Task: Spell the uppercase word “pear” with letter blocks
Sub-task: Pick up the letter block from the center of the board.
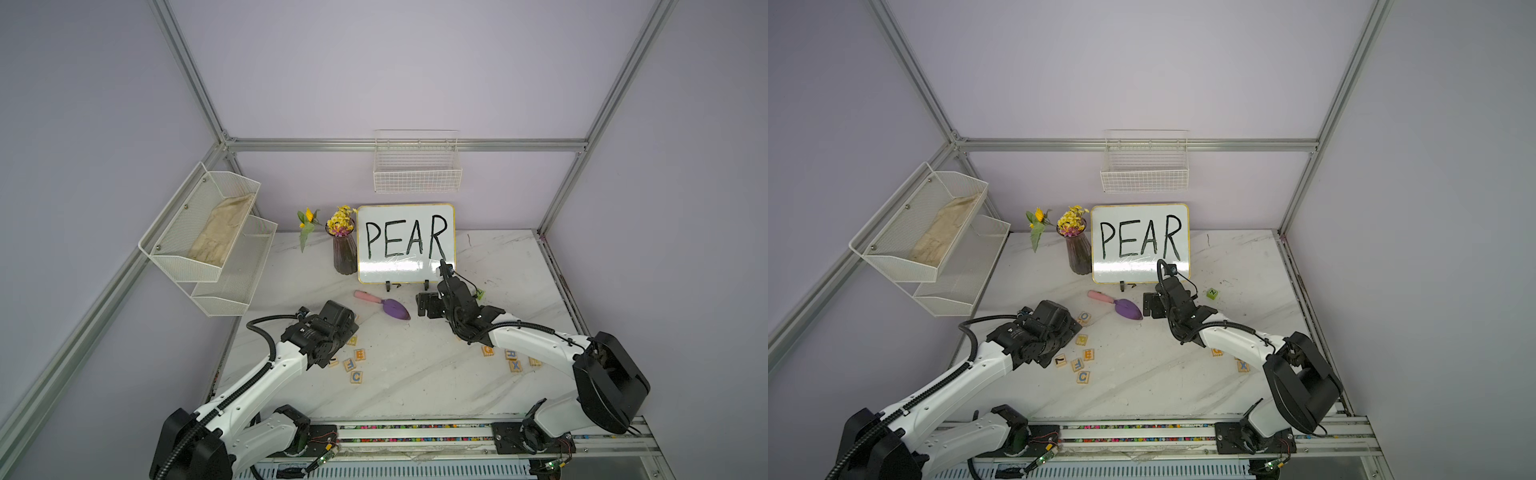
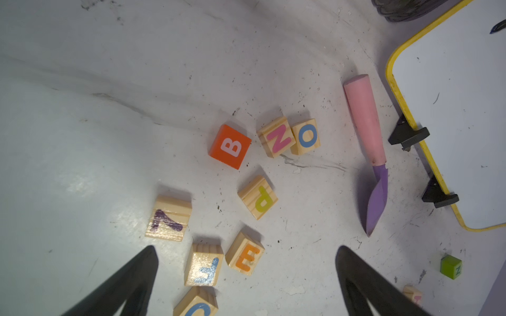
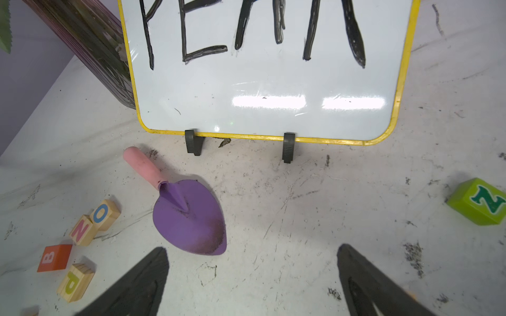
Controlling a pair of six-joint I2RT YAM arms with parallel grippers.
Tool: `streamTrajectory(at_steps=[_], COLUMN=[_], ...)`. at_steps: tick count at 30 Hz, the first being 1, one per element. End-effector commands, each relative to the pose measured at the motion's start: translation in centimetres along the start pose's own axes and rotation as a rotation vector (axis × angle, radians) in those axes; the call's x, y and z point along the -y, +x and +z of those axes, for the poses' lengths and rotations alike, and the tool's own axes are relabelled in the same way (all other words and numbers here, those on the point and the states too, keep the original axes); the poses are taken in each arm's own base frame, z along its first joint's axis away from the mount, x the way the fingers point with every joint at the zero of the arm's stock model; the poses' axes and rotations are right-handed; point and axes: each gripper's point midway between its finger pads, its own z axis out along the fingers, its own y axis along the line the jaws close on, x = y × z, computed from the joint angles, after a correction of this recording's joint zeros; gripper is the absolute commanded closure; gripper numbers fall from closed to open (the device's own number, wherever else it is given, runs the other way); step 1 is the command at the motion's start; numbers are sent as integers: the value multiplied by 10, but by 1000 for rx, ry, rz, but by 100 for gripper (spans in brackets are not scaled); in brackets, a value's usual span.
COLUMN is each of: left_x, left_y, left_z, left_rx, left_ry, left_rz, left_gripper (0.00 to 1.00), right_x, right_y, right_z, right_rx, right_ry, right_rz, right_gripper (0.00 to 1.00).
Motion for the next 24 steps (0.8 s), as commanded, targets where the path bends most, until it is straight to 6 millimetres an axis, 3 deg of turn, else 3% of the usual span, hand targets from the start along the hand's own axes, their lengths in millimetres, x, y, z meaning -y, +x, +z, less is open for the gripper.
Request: streamTrajectory(at_steps=[1, 5, 11, 16, 19, 24], left_x=[5, 16, 31, 56, 43, 11], left_y=[3, -15, -59, -74, -91, -108], left_z=[11, 9, -14, -45, -58, -59], left_rx=[-35, -9, 76, 164, 263, 351], left_ry=[14, -14, -69, 50, 16, 8], left_rz=[-27, 133, 369, 530, 513, 336], left_gripper=[0, 0, 0, 0, 0, 0], right_x=[6, 4, -11, -52, -85, -132], right_y=[-11, -11, -12, -5, 10, 45], right_z=[-12, -12, 1, 13, 22, 39], right_rx=[53, 40, -62, -109, -142, -190], right_ry=[26, 18, 10, -6, -19, -37], right_rz=[-2, -4, 33, 9, 3, -14], right_gripper=[3, 3, 3, 4, 6, 10])
